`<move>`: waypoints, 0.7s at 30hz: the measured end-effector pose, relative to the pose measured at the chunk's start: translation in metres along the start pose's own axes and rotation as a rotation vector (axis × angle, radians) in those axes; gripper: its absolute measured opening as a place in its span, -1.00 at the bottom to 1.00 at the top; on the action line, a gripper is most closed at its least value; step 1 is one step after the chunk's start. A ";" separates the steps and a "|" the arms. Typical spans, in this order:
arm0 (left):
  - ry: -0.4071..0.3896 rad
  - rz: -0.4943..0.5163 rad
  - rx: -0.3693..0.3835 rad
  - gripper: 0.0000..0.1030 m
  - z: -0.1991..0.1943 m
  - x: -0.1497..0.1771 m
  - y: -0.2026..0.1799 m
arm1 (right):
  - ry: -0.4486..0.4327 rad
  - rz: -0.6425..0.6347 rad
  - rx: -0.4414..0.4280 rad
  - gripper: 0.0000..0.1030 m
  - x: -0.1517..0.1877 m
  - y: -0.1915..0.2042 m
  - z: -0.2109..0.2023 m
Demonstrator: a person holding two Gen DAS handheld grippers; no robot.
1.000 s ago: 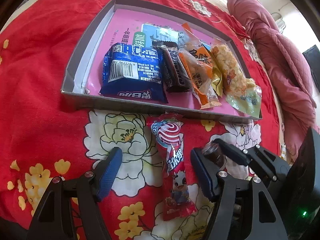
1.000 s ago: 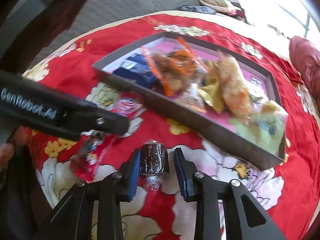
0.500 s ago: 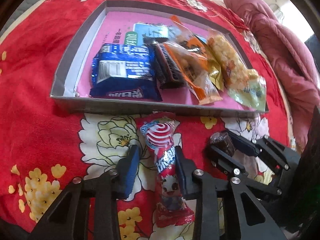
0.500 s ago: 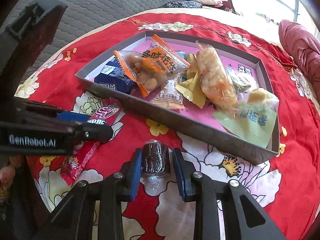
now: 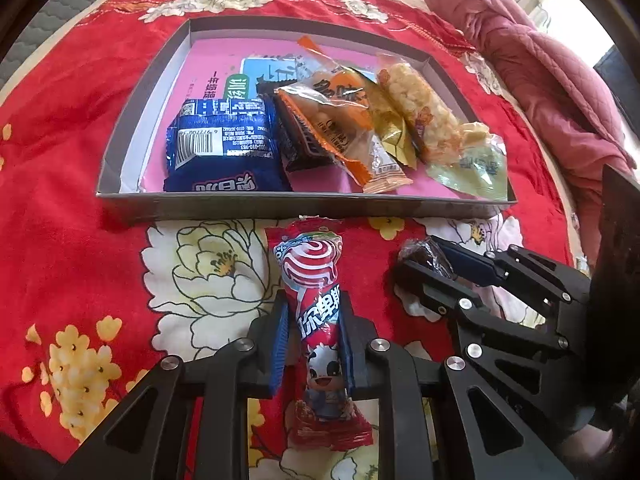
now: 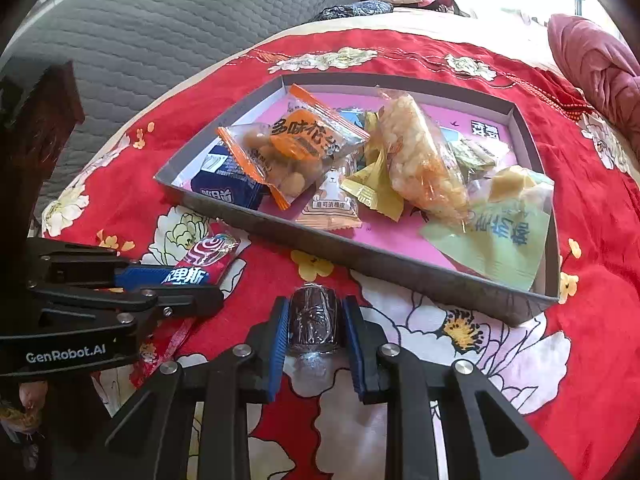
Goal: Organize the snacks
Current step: 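Carry the red candy stick over the tray with the left gripper while the right carries the chocolate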
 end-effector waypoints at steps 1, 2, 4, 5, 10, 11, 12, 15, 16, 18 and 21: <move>-0.002 0.000 0.002 -0.57 -0.001 0.000 0.000 | -0.003 0.002 -0.004 -0.48 0.000 0.000 -0.001; -0.002 0.002 0.004 -0.57 -0.003 0.001 0.000 | -0.004 0.003 -0.010 -0.48 -0.001 0.001 -0.001; -0.010 0.000 0.003 -0.57 -0.007 0.000 0.001 | -0.013 0.003 -0.022 -0.48 -0.001 0.003 -0.003; -0.014 0.001 0.003 -0.57 -0.009 0.000 0.002 | -0.017 0.001 -0.029 -0.48 -0.002 0.005 -0.005; -0.034 -0.007 0.003 -0.57 -0.022 0.002 0.008 | -0.040 0.009 -0.056 -0.48 -0.003 0.008 -0.012; -0.037 -0.007 0.005 -0.57 -0.025 0.002 0.009 | -0.046 0.011 -0.063 -0.48 -0.004 0.008 -0.014; -0.039 -0.008 0.004 -0.57 -0.026 0.002 0.010 | -0.050 0.010 -0.065 -0.48 -0.004 0.008 -0.015; -0.046 -0.012 0.005 -0.57 -0.031 0.001 0.012 | -0.063 0.010 -0.063 -0.48 -0.006 0.008 -0.019; -0.050 -0.014 0.004 -0.57 -0.033 0.000 0.013 | -0.069 0.013 -0.067 -0.48 -0.006 0.008 -0.021; -0.057 -0.019 0.002 -0.57 -0.036 -0.002 0.014 | -0.085 0.016 -0.078 -0.48 -0.008 0.009 -0.025; -0.073 -0.033 0.001 -0.57 -0.042 -0.007 0.017 | -0.105 0.014 -0.087 -0.48 -0.011 0.010 -0.030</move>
Point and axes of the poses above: each gripper's, at about its wrist camera, not at the fingertips, and z roughly the way its jaws point, y to its left, x to its underside, the point moved 5 cm from there along z, roughly the way its jaws point, and after that the axes turned 13 degrees about -x, right-handed, at the moved point
